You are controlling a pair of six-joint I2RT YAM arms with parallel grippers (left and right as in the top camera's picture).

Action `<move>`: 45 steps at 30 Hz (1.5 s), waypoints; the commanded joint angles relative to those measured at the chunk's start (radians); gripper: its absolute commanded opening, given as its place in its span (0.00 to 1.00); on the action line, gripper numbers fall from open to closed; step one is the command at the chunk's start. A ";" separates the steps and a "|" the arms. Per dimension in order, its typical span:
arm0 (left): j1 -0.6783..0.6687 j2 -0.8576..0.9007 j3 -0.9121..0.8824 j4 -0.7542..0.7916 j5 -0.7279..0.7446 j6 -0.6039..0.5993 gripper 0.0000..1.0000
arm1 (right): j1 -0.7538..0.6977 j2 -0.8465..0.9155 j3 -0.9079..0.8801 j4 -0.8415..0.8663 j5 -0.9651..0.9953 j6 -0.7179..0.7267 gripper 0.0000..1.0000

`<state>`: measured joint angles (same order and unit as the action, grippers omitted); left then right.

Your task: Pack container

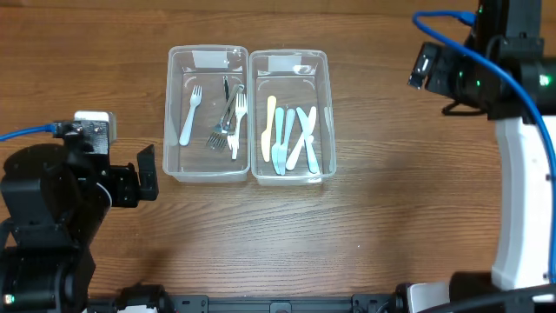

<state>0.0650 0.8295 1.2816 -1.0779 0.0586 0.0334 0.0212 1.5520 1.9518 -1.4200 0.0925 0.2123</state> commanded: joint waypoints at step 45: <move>-0.008 -0.623 -0.443 -0.082 -0.212 0.049 1.00 | -0.001 -1.023 -1.048 0.311 0.008 -0.004 1.00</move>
<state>0.0650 0.2104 0.8436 -1.1595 -0.1440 0.0628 0.0212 0.5274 0.9085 -1.1149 0.0933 0.2123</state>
